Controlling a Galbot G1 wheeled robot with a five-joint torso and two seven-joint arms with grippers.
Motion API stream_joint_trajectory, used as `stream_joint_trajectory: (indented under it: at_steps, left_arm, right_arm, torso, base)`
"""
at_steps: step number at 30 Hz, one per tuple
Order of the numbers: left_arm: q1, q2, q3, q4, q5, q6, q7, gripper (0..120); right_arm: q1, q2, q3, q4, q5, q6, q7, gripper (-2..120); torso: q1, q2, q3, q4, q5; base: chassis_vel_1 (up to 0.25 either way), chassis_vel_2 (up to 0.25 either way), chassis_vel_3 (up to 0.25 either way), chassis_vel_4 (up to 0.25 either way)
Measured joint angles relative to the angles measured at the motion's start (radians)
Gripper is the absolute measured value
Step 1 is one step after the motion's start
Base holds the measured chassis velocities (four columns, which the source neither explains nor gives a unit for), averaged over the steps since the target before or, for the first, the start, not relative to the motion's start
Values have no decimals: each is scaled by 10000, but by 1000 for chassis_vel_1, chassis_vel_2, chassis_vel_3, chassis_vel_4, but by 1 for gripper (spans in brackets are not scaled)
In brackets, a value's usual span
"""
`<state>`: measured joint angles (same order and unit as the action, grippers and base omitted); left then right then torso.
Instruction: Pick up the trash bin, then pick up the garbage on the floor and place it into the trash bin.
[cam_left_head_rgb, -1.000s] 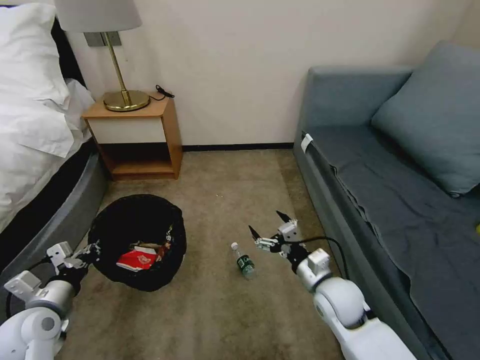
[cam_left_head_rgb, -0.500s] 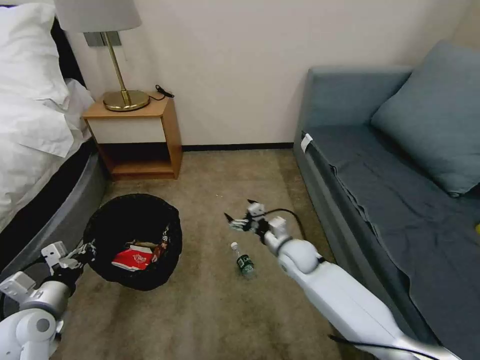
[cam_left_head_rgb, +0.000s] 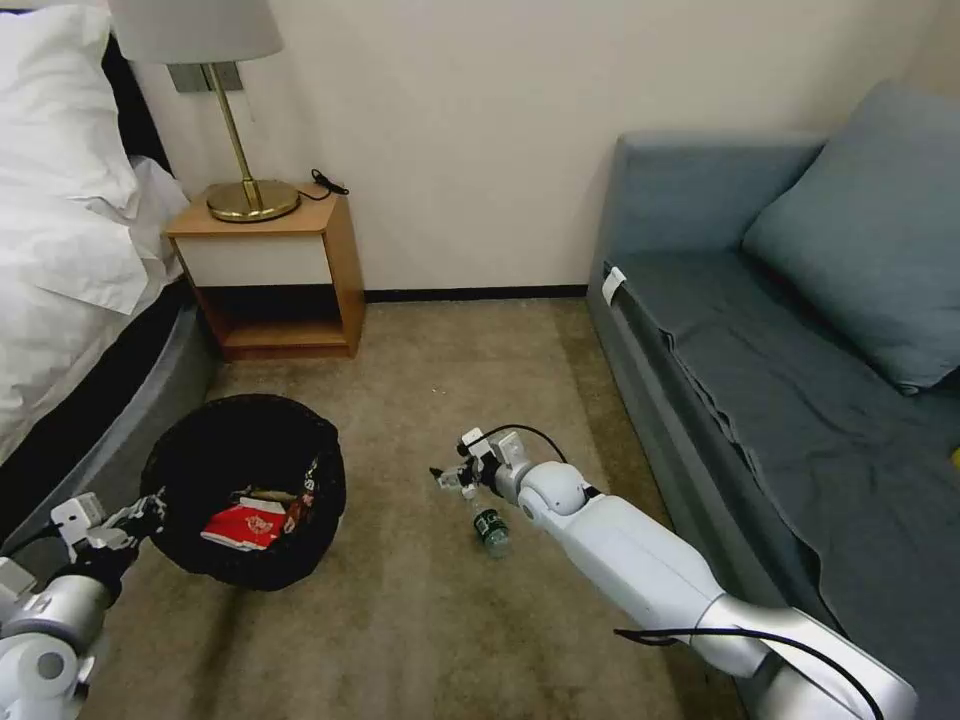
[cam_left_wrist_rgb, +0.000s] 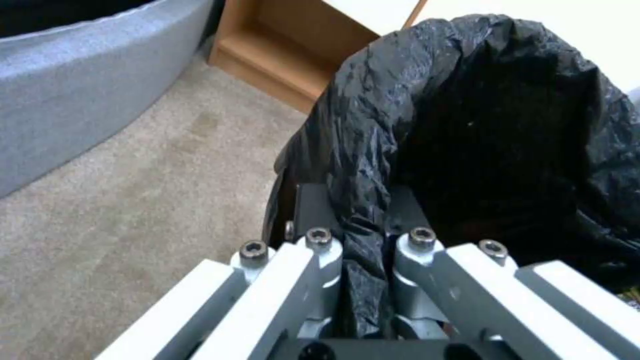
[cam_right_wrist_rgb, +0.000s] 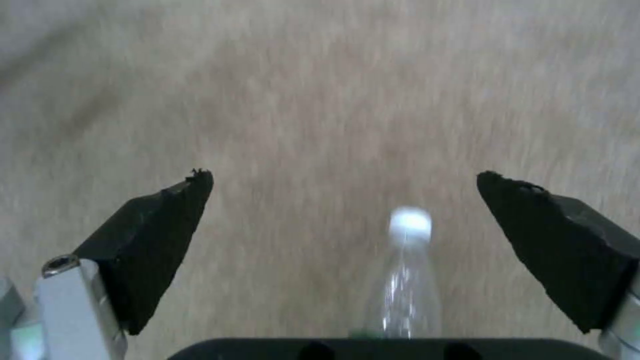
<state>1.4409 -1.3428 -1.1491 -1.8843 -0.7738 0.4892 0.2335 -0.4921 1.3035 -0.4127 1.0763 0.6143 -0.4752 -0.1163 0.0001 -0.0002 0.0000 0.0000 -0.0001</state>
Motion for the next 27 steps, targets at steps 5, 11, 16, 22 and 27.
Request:
stream_joint_trajectory:
  at_steps: [5,11,16,22,27]
  left_arm:
    - [44,-32,-50,9,3,-1,89,4]
    - [67,-75,-144,76,42,-2,157,4]
    - [66,-140,-203,133,96,-2,198,4]
    - [53,-184,-222,255,175,-37,251,4]
    - [39,-185,-223,349,211,-69,286,4]
  right_arm:
    - [258,136,-92,-623,717,-814,-259,100]
    - [622,311,-338,-1573,564,-1084,-967,100]
    - [819,554,-331,-2617,-153,-925,-1513,100]
    - [808,713,-335,-3381,-551,-600,-1820,100]
    - [750,933,-201,-4025,-1016,-304,-2091,100]
  torso:
    - [0,1,0,0,1]
    - [-1,2,0,0,1]
    - [0,1,0,1,1]
    - [-1,2,0,0,1]
    - [0,1,0,-1,1]
  base:
    - [0,0,0,0]
    - [0,0,0,0]
    - [0,0,0,0]
    - [0,0,0,0]
    - [0,0,0,0]
